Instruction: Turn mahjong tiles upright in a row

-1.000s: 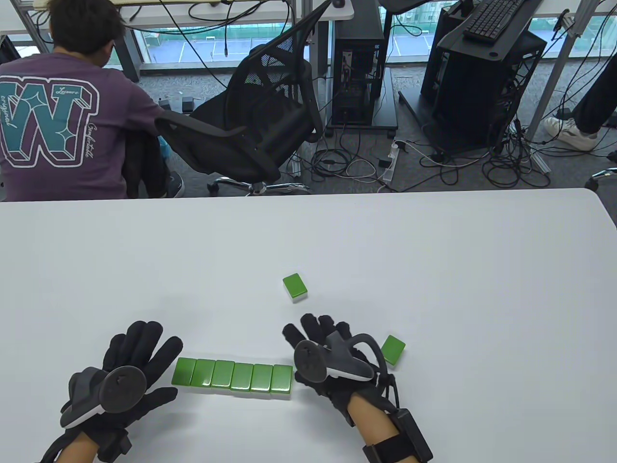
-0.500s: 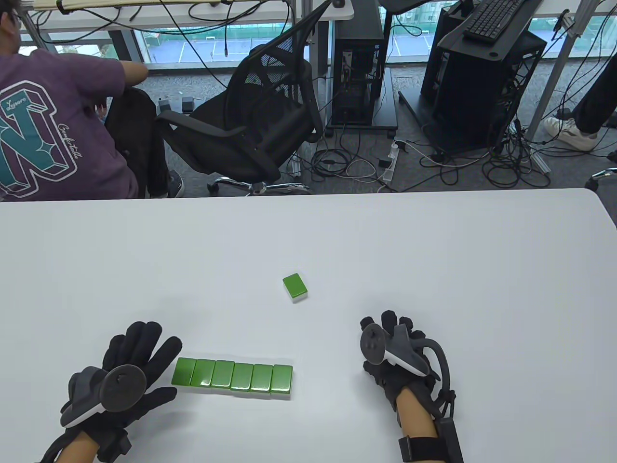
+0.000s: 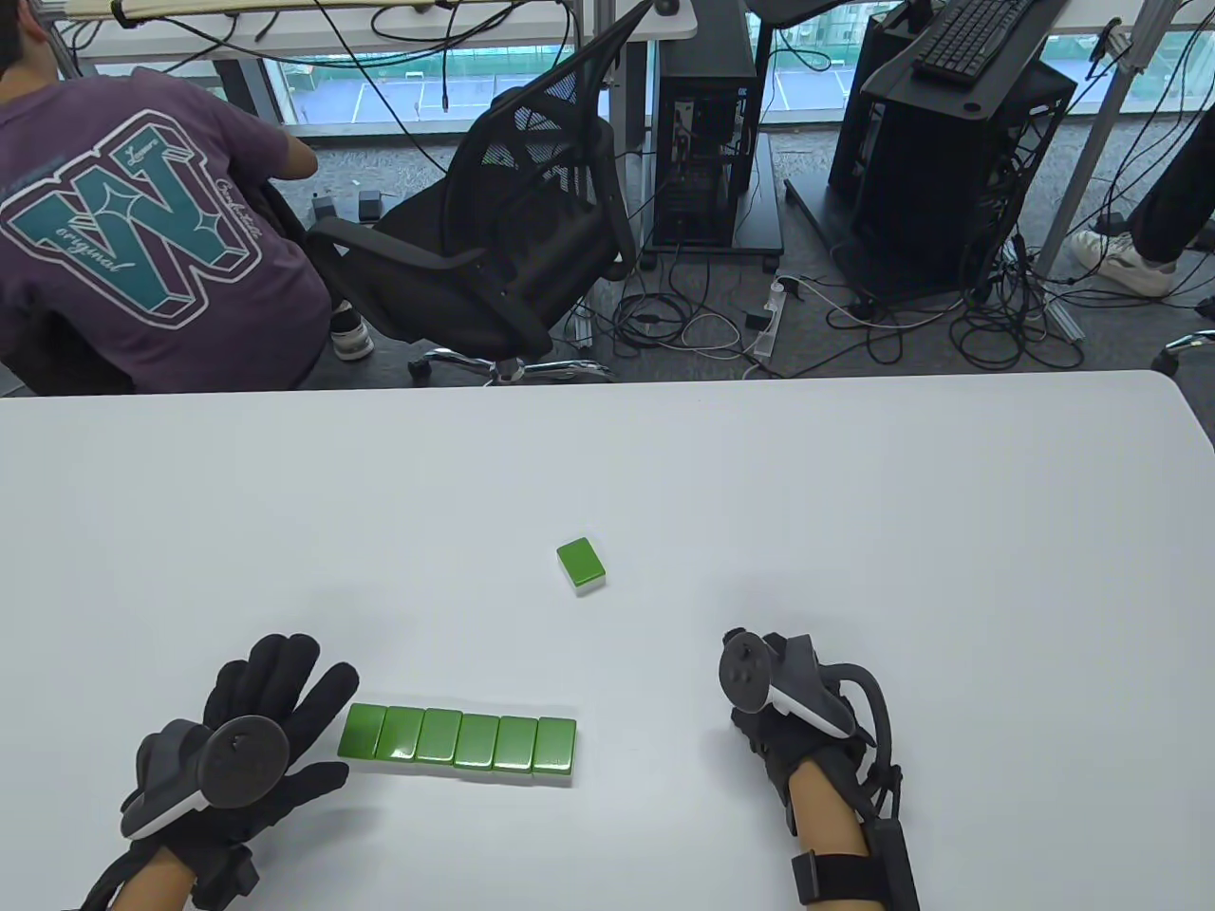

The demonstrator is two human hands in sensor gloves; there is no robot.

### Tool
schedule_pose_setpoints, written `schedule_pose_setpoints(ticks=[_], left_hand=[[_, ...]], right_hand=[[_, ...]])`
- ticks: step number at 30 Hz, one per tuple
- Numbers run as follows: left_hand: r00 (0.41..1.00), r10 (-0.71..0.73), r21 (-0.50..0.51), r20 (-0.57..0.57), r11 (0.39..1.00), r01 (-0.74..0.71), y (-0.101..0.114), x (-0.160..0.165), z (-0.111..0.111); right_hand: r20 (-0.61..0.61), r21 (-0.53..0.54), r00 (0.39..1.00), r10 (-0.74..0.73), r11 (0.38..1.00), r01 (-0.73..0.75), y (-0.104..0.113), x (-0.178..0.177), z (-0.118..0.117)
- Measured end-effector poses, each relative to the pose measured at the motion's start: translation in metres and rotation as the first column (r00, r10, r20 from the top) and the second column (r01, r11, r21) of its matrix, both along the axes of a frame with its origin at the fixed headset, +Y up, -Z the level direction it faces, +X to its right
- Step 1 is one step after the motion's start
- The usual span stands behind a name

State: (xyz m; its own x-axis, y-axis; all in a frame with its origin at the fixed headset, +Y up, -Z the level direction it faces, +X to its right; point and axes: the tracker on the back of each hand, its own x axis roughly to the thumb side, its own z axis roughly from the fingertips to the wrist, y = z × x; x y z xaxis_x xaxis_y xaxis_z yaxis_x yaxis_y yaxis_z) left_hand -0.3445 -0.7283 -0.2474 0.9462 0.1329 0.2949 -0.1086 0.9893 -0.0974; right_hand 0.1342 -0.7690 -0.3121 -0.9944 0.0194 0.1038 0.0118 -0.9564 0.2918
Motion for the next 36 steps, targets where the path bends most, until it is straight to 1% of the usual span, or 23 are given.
schedule_pose_setpoints(ticks=[4, 8, 13, 14, 21, 28, 32, 36], left_hand=[[1.000, 0.000, -0.001, 0.000, 1.000, 0.000, 0.000, 0.000, 0.000], [1.000, 0.000, -0.005, 0.005, 1.000, 0.000, -0.001, 0.000, 0.000], [1.000, -0.003, -0.009, 0.009, 1.000, 0.003, -0.002, 0.001, -0.001], [1.000, -0.004, -0.010, 0.010, 1.000, 0.004, -0.002, 0.002, -0.001], [1.000, -0.005, -0.008, 0.015, 1.000, 0.005, -0.002, 0.002, -0.001], [1.000, -0.012, -0.002, 0.026, 1.000, 0.012, -0.003, 0.004, -0.001], [0.999, -0.014, 0.004, 0.031, 1.000, 0.014, -0.003, 0.005, -0.001], [0.999, -0.020, 0.007, 0.036, 1.000, 0.019, -0.004, 0.005, -0.001]], right_hand=[[-0.082, 0.033, 0.997, 0.001, 0.999, 0.001, 0.003, -0.010, 0.003], [-0.173, 0.064, 0.984, -0.044, 0.996, 0.056, 0.008, -0.030, 0.009], [-0.307, 0.075, 0.948, -0.082, 0.991, 0.110, 0.014, -0.062, 0.018], [-0.343, 0.078, 0.936, -0.076, 0.991, 0.109, 0.015, -0.070, 0.021], [-0.476, 0.053, 0.877, -0.063, 0.994, 0.101, 0.016, -0.111, 0.035], [-0.549, 0.038, 0.834, -0.053, 0.995, 0.088, 0.011, -0.137, 0.044], [-0.554, 0.034, 0.831, -0.060, 0.995, 0.095, 0.009, -0.142, 0.045], [-0.556, 0.049, 0.831, -0.034, 0.996, 0.073, 0.006, -0.145, 0.045]])
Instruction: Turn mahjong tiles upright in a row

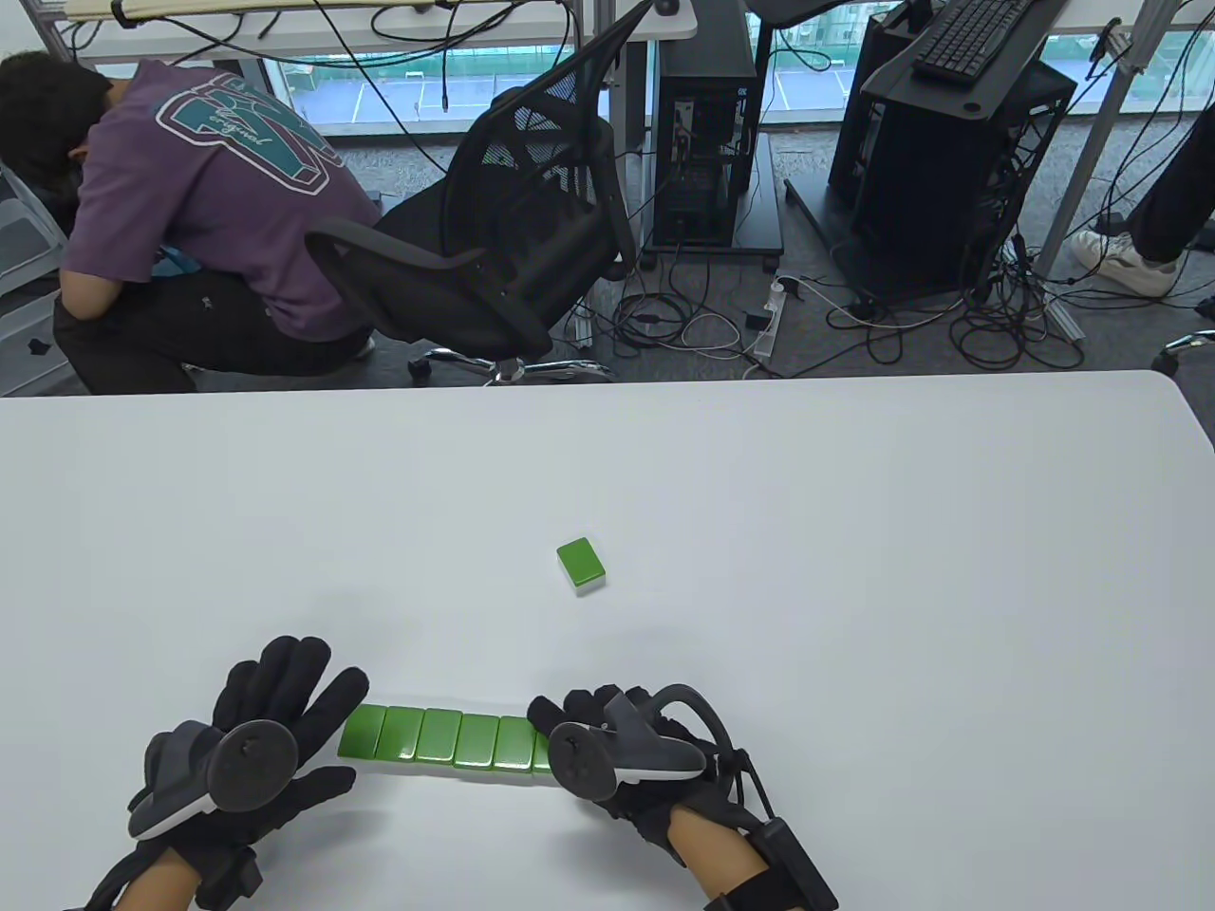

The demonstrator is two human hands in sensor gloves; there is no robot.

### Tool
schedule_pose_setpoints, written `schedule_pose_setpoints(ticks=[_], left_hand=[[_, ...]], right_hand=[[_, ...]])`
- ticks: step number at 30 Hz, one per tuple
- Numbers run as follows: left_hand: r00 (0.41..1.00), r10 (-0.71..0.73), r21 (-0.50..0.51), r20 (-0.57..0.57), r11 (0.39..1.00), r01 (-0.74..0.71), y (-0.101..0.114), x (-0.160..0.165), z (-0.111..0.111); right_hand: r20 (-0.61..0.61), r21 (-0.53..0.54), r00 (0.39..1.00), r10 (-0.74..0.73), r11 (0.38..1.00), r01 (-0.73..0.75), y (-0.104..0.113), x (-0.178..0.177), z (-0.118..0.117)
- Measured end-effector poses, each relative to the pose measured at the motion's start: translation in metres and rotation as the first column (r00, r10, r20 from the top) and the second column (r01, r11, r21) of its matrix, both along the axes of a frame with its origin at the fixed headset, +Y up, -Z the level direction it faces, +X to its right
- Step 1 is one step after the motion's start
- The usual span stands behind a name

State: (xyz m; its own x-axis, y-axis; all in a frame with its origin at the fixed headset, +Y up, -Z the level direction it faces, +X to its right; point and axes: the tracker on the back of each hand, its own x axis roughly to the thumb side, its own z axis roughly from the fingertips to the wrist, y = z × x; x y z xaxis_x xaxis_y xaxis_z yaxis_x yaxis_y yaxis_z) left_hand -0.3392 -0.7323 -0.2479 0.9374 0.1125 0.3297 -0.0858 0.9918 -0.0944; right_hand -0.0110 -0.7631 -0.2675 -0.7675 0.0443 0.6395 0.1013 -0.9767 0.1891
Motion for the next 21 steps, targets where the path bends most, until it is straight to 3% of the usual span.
schedule_pose_setpoints(ticks=[21], left_hand=[[1.000, -0.017, -0.011, -0.001, 1.000, 0.017, -0.0030, 0.0017, 0.0005]], right_hand=[[0.032, -0.028, 0.999, -0.006, 1.000, 0.007, -0.0058, -0.0023, -0.0011]])
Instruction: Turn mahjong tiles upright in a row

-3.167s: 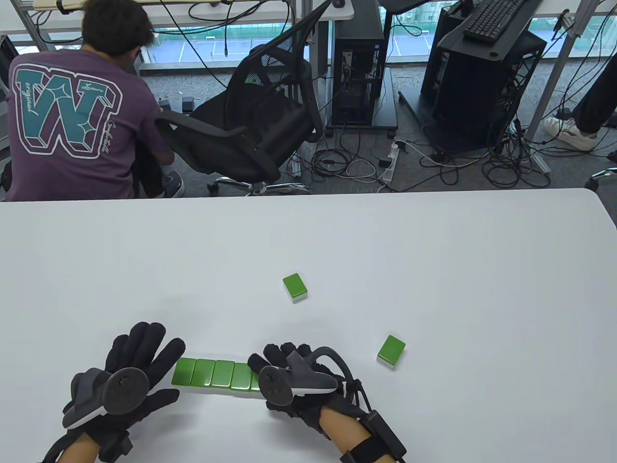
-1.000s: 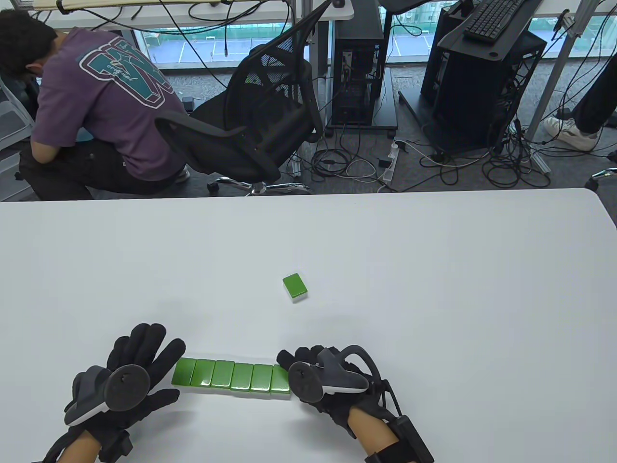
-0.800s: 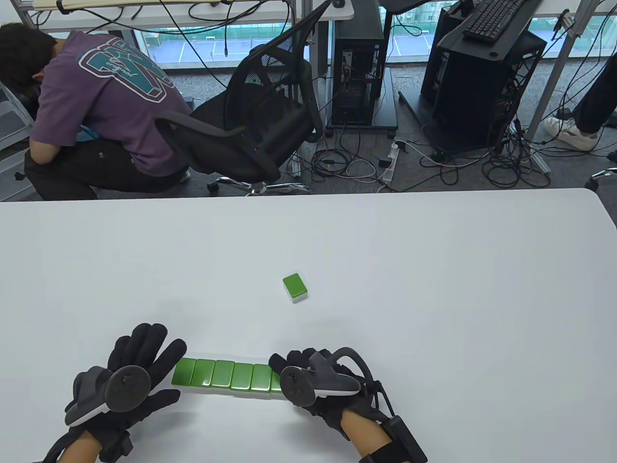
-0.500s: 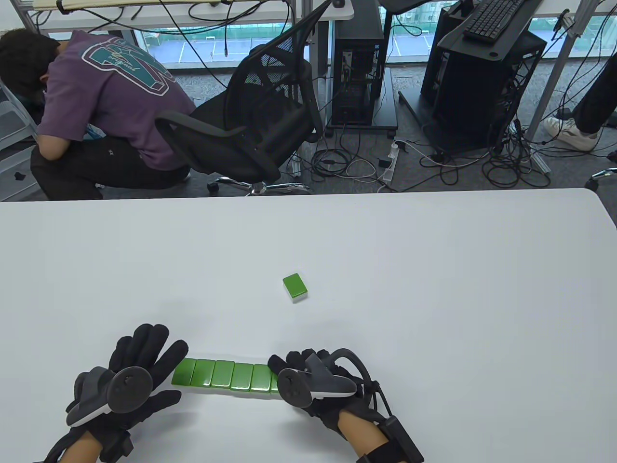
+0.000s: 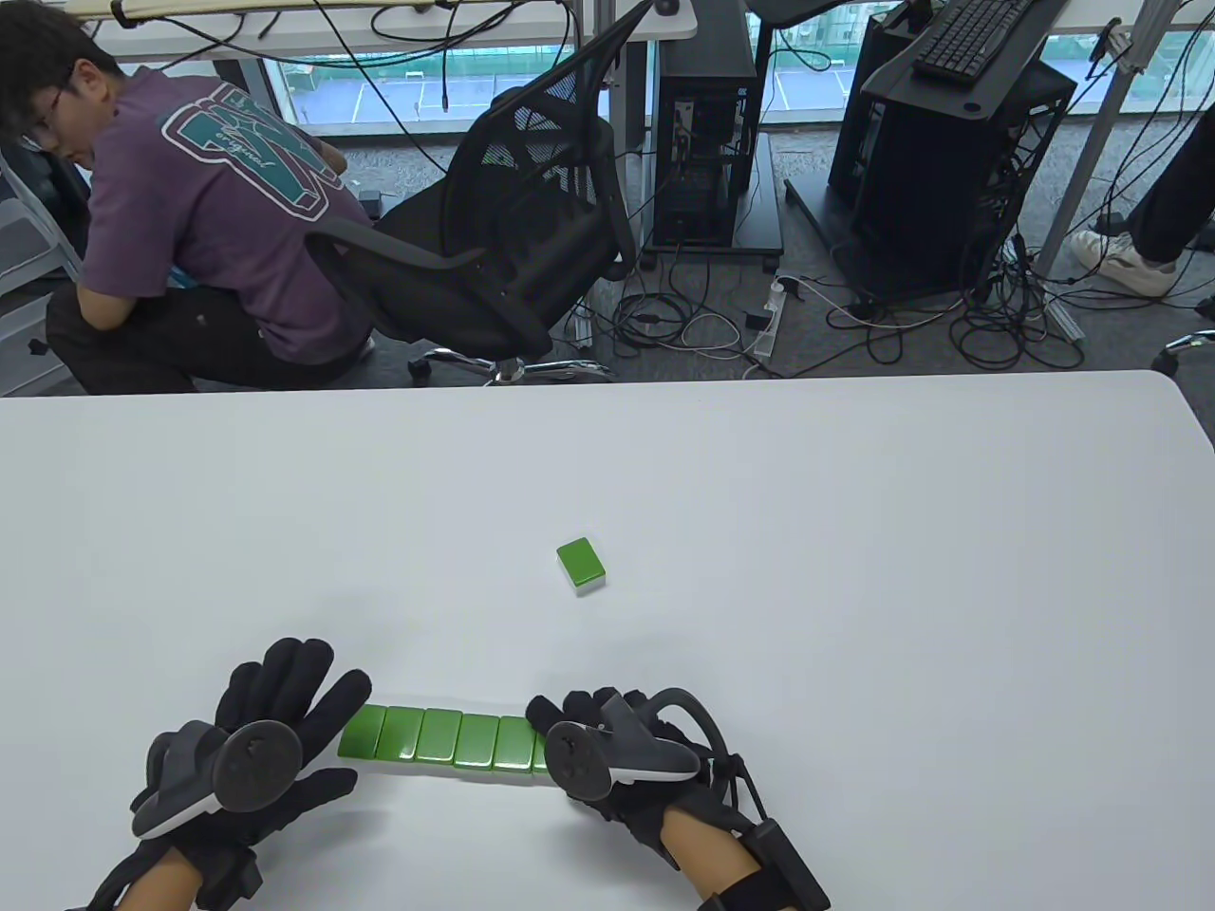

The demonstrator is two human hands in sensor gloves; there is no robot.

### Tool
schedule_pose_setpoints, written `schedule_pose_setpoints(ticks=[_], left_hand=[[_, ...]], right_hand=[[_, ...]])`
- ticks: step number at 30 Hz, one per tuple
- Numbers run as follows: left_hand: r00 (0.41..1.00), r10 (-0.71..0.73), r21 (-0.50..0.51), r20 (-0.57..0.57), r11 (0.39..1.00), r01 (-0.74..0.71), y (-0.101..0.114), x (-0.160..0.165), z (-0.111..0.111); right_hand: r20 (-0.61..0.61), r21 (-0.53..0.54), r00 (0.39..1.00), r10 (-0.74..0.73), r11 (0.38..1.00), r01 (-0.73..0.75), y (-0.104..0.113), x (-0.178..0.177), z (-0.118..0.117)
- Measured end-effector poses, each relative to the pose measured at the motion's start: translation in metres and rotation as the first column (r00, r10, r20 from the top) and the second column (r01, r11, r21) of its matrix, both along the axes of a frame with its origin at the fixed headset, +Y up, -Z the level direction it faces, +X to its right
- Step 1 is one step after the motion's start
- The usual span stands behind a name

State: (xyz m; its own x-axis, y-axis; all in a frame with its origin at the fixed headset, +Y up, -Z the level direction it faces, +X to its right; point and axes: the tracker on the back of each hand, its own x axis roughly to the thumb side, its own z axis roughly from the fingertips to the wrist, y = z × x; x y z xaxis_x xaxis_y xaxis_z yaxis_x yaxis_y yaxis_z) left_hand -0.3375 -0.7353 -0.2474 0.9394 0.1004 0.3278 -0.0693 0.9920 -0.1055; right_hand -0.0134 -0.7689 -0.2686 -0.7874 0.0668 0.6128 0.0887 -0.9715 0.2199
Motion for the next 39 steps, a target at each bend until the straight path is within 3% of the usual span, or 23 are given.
schedule_pose_setpoints(ticks=[4, 7, 17, 20, 27, 34, 39], left_hand=[[1.000, -0.001, 0.000, 0.000, 1.000, 0.001, 0.000, 0.000, 0.000], [1.000, 0.000, -0.001, 0.000, 1.000, 0.000, 0.000, 0.000, 0.000], [1.000, 0.004, -0.003, -0.005, 1.000, -0.004, 0.000, -0.001, -0.002], [1.000, 0.007, -0.005, -0.006, 1.000, -0.007, 0.000, -0.002, -0.002], [1.000, 0.006, -0.019, -0.007, 1.000, -0.006, -0.002, -0.002, -0.004], [1.000, -0.005, -0.034, -0.003, 0.999, 0.005, -0.005, -0.001, -0.006], [1.000, -0.018, -0.042, 0.003, 0.999, 0.018, -0.007, 0.001, -0.007]], right_hand=[[0.032, -0.095, 0.999, -0.017, 0.995, 0.020, 0.008, 0.001, -0.007], [0.096, -0.137, 0.986, -0.139, 0.979, 0.151, 0.020, 0.003, -0.020], [0.274, 0.046, 0.961, -0.045, 0.998, 0.034, 0.045, -0.006, -0.090], [0.321, 0.089, 0.947, 0.010, 0.995, -0.040, 0.043, -0.011, -0.108], [0.389, 0.069, 0.916, 0.095, 0.989, -0.132, 0.022, -0.018, -0.136], [0.390, -0.044, 0.915, 0.101, 0.995, -0.091, -0.003, -0.009, -0.148], [0.344, 0.093, 0.938, -0.035, 0.996, 0.003, 0.006, -0.007, -0.143]])
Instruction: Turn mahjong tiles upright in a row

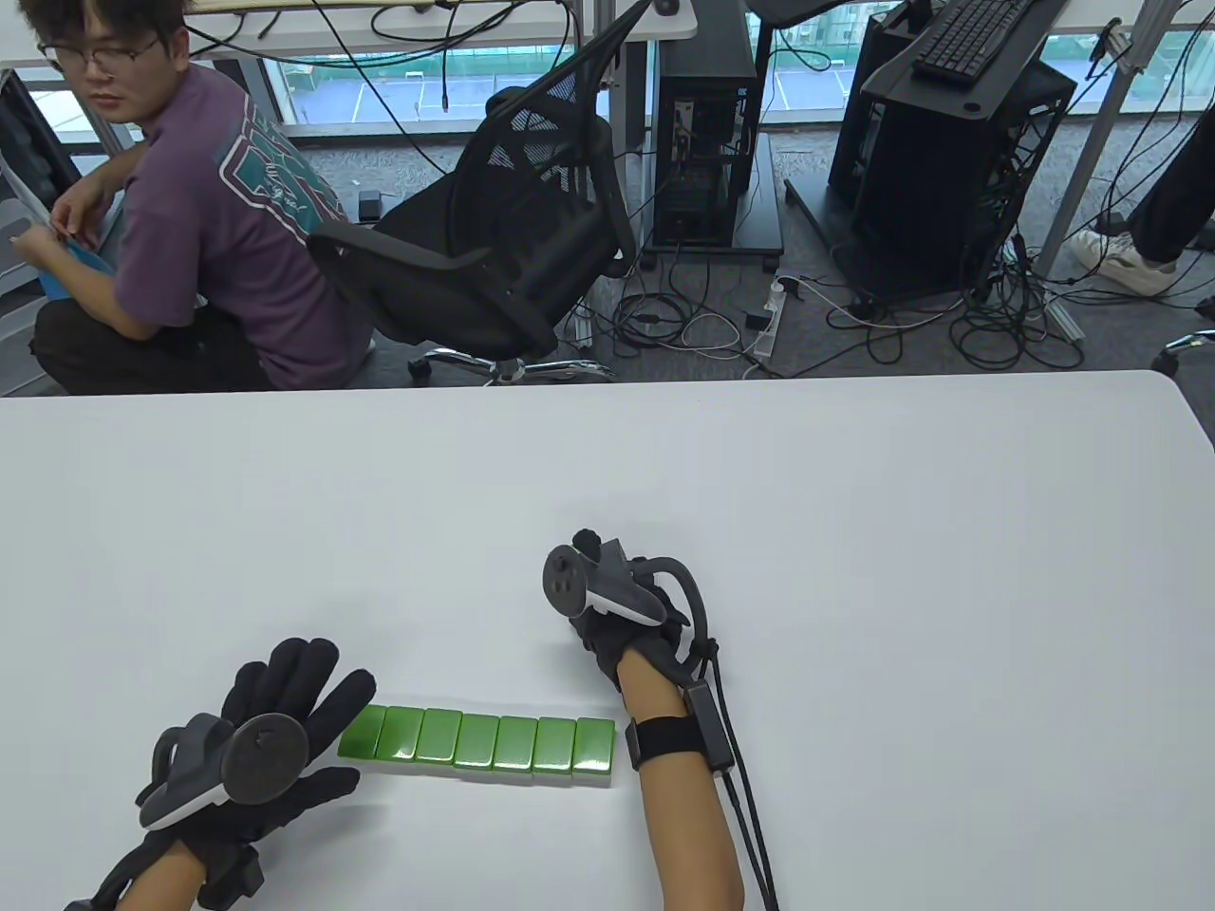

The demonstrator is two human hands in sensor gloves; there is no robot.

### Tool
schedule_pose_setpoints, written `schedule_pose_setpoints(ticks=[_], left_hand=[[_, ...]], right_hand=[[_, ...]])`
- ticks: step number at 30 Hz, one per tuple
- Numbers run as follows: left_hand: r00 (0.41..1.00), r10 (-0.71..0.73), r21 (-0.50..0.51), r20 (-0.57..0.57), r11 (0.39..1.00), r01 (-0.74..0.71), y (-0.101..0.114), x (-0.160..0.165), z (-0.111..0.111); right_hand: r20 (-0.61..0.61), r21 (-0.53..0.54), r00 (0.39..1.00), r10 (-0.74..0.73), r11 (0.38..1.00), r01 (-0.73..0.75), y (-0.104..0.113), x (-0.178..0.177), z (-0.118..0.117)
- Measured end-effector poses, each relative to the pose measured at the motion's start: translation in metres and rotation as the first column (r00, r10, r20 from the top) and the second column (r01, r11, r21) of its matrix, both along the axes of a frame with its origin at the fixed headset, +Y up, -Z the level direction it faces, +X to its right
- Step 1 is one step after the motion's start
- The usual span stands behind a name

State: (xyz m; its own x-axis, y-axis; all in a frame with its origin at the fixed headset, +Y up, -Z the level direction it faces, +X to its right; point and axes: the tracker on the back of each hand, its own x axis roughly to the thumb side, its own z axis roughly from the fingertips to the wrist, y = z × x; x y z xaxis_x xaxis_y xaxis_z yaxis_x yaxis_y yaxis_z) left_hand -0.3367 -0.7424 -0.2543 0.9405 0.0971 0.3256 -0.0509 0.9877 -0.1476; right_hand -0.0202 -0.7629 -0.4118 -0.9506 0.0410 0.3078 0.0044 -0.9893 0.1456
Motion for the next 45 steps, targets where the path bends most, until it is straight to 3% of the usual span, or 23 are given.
schedule_pose_setpoints(ticks=[4, 7, 13, 18, 21, 28, 33, 40, 45], left_hand=[[1.000, -0.006, -0.004, 0.003, 1.000, 0.006, 0.000, 0.001, -0.001], [1.000, -0.011, -0.007, 0.005, 1.000, 0.011, -0.001, 0.002, -0.001], [1.000, -0.009, -0.011, 0.004, 1.000, 0.009, -0.001, 0.002, -0.001], [1.000, -0.019, -0.016, 0.003, 1.000, 0.019, -0.002, 0.003, -0.001], [1.000, -0.019, -0.013, 0.006, 1.000, 0.019, -0.002, 0.003, -0.001], [0.999, -0.026, -0.012, 0.021, 1.000, 0.026, -0.003, 0.005, -0.001], [0.999, -0.036, -0.008, 0.034, 0.999, 0.036, -0.004, 0.008, 0.001], [0.997, -0.054, -0.025, 0.050, 0.998, 0.055, -0.008, 0.011, 0.002], [0.997, -0.062, -0.023, 0.054, 0.998, 0.064, -0.009, 0.013, 0.004]], right_hand=[[-0.025, 0.063, 0.996, 0.089, 0.994, -0.087, 0.004, -0.002, 0.000], [0.014, -0.111, 0.998, 0.063, 0.992, -0.061, -0.005, -0.001, -0.007], [0.057, -0.241, 0.998, 0.035, 0.970, -0.021, -0.014, 0.003, -0.013], [0.024, -0.073, 0.999, 0.045, 0.996, -0.044, -0.008, 0.001, -0.008], [-0.019, -0.031, 0.999, 0.047, 0.998, -0.048, -0.007, 0.002, -0.002], [-0.125, 0.072, 0.992, -0.012, 0.997, 0.022, 0.014, 0.010, 0.026], [-0.229, 0.108, 0.973, 0.034, 0.994, -0.010, 0.029, 0.022, 0.063], [-0.251, 0.165, 0.967, 0.038, 0.986, 0.004, 0.031, 0.051, 0.108], [-0.243, 0.103, 0.970, 0.001, 0.994, 0.024, 0.021, 0.064, 0.130]])
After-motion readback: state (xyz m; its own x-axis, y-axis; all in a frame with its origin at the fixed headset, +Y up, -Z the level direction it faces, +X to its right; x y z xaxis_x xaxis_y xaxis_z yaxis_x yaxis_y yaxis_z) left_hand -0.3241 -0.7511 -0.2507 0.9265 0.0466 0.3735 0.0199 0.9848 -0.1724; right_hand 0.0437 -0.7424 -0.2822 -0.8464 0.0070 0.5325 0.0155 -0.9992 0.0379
